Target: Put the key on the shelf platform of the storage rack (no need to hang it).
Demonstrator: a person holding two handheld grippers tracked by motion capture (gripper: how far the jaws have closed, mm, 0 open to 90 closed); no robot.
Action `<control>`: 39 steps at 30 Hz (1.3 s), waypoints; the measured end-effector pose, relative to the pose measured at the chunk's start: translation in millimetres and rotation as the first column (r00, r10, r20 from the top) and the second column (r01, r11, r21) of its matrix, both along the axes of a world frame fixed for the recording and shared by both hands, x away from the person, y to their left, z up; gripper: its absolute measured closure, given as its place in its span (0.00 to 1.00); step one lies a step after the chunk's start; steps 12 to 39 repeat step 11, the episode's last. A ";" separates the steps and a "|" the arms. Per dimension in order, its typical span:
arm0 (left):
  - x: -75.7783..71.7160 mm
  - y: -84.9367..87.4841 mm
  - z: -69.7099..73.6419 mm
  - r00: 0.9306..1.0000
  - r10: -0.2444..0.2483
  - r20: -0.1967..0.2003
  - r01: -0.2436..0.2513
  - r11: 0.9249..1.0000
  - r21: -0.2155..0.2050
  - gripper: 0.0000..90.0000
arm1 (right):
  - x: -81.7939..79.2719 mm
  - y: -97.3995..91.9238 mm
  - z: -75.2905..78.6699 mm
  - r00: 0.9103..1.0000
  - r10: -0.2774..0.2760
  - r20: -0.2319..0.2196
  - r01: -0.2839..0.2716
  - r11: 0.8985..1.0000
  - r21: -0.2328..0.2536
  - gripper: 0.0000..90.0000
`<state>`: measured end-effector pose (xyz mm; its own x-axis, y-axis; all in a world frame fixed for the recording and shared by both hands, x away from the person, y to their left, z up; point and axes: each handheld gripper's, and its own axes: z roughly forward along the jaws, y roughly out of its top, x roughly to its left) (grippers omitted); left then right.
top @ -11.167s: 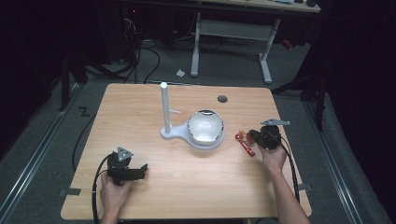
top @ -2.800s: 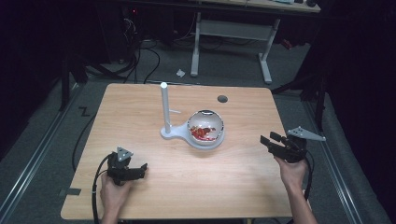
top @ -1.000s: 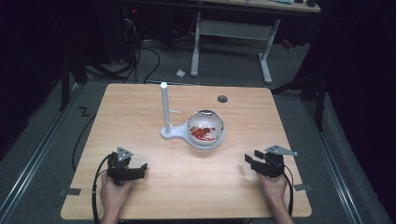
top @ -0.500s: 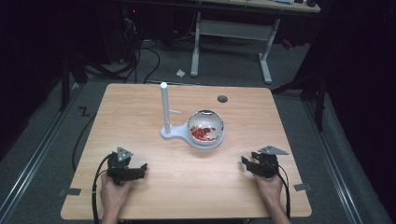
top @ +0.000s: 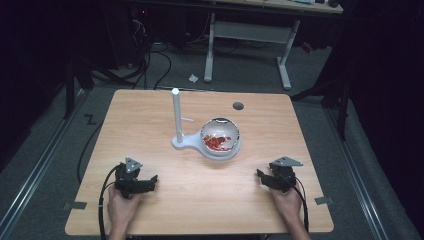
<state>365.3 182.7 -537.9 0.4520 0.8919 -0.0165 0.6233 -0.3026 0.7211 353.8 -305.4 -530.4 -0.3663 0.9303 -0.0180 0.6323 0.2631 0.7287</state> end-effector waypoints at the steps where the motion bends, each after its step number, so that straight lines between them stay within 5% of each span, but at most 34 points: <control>1: 0.0 0.0 0.0 1.000 0.000 0.000 0.000 1.000 0.000 0.11 | 0.0 -0.1 0.0 1.000 0.000 0.000 0.000 1.000 0.000 0.44; 39: 0.0 0.0 0.0 1.000 0.001 0.000 -0.001 1.000 0.000 0.11 | 0.0 0.0 0.1 1.000 -0.002 -0.002 0.002 1.000 0.002 0.44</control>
